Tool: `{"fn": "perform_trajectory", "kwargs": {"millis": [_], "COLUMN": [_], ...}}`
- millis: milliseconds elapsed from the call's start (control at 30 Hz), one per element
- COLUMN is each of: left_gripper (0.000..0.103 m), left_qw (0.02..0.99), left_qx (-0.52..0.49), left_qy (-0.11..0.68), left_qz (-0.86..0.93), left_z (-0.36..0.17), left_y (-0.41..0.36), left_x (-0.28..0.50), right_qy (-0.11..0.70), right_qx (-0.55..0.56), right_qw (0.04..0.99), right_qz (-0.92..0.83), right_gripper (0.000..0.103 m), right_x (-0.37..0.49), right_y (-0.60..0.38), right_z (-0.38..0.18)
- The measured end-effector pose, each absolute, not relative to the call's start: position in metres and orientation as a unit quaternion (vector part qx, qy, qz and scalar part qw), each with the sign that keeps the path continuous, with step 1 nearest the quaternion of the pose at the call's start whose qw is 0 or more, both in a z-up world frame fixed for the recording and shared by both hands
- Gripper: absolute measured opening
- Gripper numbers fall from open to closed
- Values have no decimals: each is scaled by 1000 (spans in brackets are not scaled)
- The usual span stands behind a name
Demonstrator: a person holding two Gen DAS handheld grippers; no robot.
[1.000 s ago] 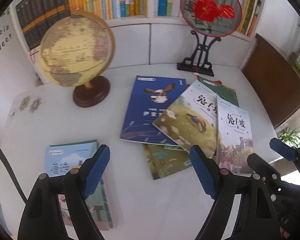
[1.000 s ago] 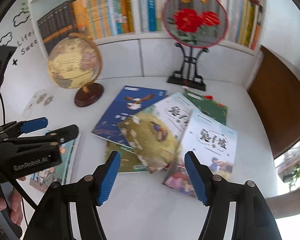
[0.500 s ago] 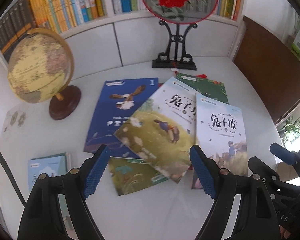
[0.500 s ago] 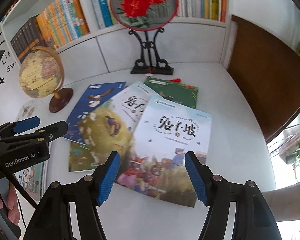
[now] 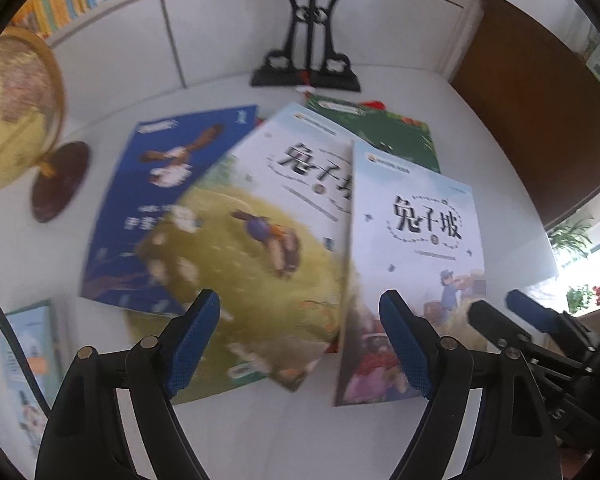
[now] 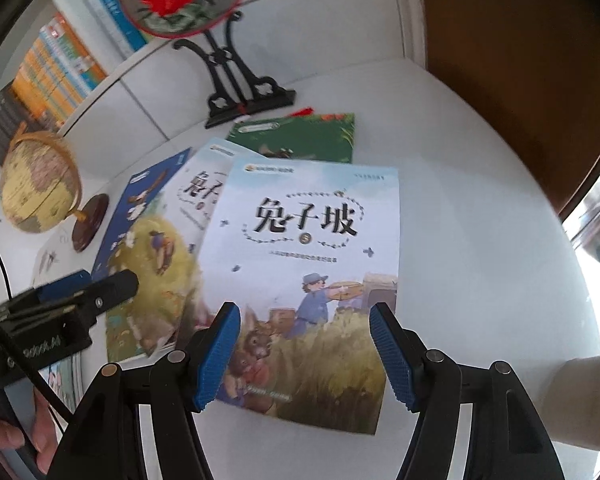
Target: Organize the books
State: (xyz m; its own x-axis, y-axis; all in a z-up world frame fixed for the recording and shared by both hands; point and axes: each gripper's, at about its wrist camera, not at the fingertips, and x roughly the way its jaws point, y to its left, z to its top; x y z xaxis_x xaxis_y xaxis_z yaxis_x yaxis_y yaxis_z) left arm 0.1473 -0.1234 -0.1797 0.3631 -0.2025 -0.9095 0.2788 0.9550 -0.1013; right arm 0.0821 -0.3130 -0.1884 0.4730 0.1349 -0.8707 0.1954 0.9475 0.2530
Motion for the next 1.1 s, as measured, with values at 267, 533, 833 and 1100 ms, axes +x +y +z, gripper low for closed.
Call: {"fn": "perform_trajectory", "kwargs": {"millis": [267,533,833,1100], "left_gripper": [79,66,42,40], "left_qw": [801,791,791,801], "left_qx": [19,14,-11,-22], "left_qy": [569,570,580,589], "left_qz": [-186,-221,-194,-104], "left_z": [-201,-209,-208,-208], "left_y": [-141,-154,-133,-76], "left_x": [157,160,152,142], "right_qy": [530,521,519,521], "right_qx": [190,213,275,280], "right_qw": [826,827,808,794], "right_qz": [-37,-5,46,140], "right_gripper": [65,71,76,76], "right_x": [90,94,96,107], "right_y": [-335,-347,-346,-301], "right_z": [-223,-234,-235,-235]}}
